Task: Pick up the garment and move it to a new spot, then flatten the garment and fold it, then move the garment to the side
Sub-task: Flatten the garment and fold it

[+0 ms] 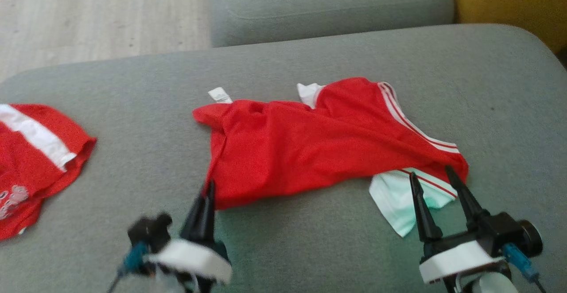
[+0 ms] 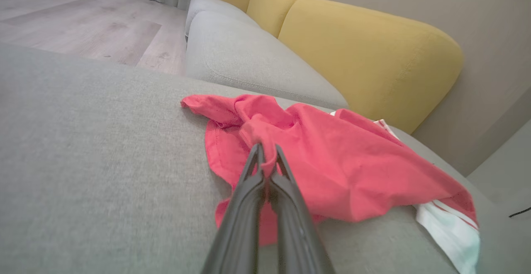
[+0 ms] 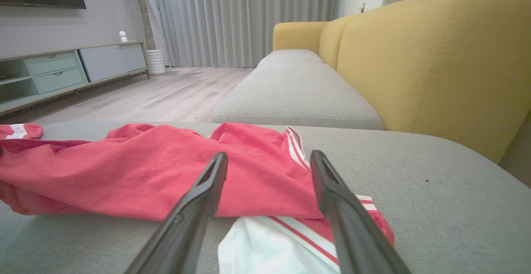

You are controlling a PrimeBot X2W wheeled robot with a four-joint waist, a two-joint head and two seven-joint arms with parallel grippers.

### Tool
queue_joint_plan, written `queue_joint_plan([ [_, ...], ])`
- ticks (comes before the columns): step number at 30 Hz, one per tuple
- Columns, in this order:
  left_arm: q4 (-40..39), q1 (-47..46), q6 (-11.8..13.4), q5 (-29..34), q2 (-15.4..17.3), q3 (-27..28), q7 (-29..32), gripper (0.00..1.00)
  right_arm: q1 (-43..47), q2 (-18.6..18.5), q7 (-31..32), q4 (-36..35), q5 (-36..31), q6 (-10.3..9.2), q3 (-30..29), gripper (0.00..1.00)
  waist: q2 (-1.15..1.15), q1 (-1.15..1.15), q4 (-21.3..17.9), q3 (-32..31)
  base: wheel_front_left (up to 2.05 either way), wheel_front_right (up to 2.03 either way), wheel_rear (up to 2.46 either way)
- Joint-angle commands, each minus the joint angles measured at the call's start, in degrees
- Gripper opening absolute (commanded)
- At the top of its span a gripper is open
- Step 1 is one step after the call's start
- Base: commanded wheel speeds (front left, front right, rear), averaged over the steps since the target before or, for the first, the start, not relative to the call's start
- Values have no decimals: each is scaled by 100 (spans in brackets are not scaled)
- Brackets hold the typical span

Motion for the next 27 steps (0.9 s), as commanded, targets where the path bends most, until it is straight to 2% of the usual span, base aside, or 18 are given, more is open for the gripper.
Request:
queue_joint_plan([
  [1,-568,400,9,-130,51,59,-34,0,-41,-26,-37,-170,70,44,109,100,0,0,256,-96,0,0,0],
  [3,-819,609,11,-197,50,36,15,0,-23,-29,-37,-173,69,44,109,100,0,0,324,-113,0,0,0],
  [10,-2829,1817,163,-493,209,-244,798,0,0,-58,-37,-201,56,44,157,100,0,0,597,-101,0,0,0],
  [13,-3441,1815,247,-623,251,-232,1092,0,-82,-74,-37,-215,51,44,233,100,0,0,554,12,0,0,0],
  [15,-3568,1568,333,-555,326,-189,1294,0,-163,-93,-37,-219,62,44,299,100,0,0,461,119,0,0,0],
  [19,-3187,755,477,-645,313,68,1612,0,-367,-96,-37,-234,106,44,359,100,0,0,168,436,0,0,0],
  [27,-1149,-1035,631,-637,454,529,1914,0,-597,-89,-37,-185,133,44,438,100,0,0,-462,906,0,0,0],
])
